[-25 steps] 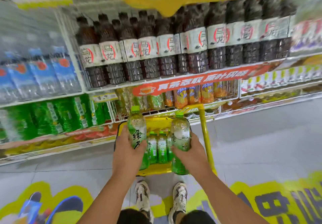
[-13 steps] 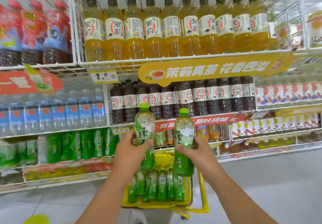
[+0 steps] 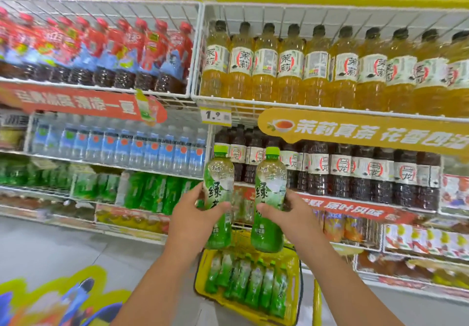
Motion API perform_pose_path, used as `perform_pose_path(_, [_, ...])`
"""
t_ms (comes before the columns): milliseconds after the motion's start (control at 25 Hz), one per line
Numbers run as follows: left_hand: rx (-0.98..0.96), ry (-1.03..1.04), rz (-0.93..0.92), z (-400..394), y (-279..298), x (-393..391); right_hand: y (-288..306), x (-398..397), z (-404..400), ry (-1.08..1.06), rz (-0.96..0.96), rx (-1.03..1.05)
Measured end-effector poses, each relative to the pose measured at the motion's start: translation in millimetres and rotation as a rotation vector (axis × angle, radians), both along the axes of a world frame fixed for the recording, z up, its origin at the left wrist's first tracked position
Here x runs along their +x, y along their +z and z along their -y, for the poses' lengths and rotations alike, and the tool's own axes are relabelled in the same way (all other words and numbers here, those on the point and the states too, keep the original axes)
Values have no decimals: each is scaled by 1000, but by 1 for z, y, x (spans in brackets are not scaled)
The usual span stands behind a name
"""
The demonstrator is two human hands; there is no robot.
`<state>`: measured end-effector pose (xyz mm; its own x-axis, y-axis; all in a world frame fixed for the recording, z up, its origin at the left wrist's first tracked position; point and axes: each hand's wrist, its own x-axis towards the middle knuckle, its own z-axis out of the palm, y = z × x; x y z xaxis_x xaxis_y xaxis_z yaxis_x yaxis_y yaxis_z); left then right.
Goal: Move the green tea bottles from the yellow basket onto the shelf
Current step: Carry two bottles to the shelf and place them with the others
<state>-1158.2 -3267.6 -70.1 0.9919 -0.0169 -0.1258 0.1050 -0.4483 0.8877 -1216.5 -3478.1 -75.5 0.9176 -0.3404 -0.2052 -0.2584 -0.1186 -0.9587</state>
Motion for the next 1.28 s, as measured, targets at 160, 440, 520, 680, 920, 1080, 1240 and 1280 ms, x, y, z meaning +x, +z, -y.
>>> perform_pose_path(160, [-8,145,32,-58,7,6,5,26,-53,120,71,62])
perform_pose_path(440, [-44,281,90,-216,13,32,9,84,-211,257,99,15])
perform_pose_path(520, [-44,312,107,-279,12,43,12,100,-271,301,97,11])
perform_pose_path(680, [5,363,107,-399,16,68,22,129,-387,379,109,14])
perform_pose_path(920, [26,475,109,-537,30,89,34,170,-531,442,109,3])
perform_pose_path(1080, [18,551,107,-603,33,110,39,207,-604,501,91,17])
perform_pose_path(1240, [32,635,116,-659,33,141,34,260,-669,590,100,43])
perform_pose_path(1280, [51,651,121,-676,32,152,32,276,-688,599,109,51])
